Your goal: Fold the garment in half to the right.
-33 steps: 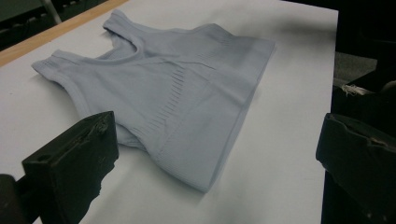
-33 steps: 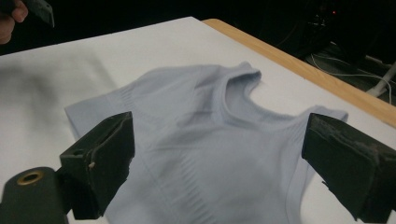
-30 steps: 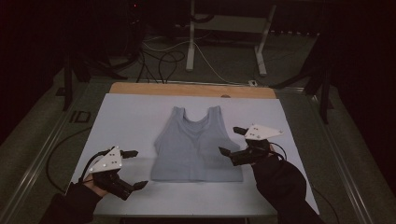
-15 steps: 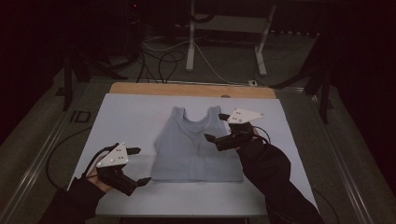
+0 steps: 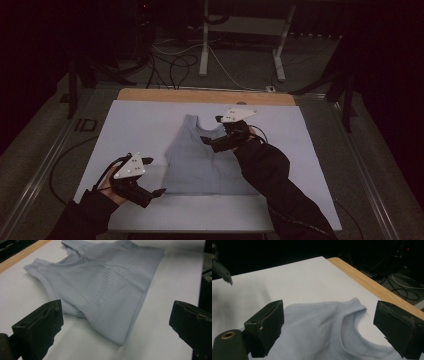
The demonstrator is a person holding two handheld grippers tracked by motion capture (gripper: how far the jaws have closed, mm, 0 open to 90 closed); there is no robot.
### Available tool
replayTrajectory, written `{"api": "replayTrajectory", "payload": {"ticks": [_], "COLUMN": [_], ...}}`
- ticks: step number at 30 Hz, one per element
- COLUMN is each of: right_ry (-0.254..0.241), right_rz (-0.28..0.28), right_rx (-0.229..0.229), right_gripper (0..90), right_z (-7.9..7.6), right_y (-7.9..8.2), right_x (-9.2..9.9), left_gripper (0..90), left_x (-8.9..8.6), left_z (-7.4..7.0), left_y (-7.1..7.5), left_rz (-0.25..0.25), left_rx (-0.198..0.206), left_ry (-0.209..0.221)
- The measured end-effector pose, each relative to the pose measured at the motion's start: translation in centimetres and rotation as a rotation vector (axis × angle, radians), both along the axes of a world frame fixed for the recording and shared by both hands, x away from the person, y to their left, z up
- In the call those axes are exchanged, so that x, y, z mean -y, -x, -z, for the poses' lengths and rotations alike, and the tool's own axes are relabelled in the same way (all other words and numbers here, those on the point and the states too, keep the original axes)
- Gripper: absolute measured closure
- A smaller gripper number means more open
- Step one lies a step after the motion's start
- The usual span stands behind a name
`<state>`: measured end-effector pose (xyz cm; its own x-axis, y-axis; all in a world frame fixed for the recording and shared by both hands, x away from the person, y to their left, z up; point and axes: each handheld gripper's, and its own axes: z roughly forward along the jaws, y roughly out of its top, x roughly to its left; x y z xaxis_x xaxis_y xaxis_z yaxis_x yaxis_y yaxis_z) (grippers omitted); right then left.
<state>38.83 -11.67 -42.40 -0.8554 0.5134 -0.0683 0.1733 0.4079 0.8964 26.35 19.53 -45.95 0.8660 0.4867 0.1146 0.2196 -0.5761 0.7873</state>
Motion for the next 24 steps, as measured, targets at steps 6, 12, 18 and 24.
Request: {"api": "replayTrajectory", "payload": {"ticks": [6,12,18,24], "right_ry": [0.005,0.025,0.056,0.075], "right_rz": [-0.007,-0.015,-0.013,-0.011], "right_rx": [-0.023,-0.037,-0.061,-0.083], "right_gripper": [9.6,9.6,9.6,9.6], "right_z": [0.7,1.5,2.4,3.5], "right_y": [-1.4,-2.9,-4.7,-5.9], "right_x": [-2.0,-3.9,-5.4,-6.2], "left_gripper": [0.3,0.3,0.5,3.7], "left_x": [0.3,0.7,1.3,1.3], "left_z": [0.9,1.5,2.8,3.8], "left_y": [-0.2,-0.3,-0.6,-1.0], "left_rz": [-0.021,-0.019,0.013,0.021], "left_rx": [-0.005,-0.033,-0.071,-0.094], "left_ry": [-0.028,-0.030,-0.064,-0.078]}}
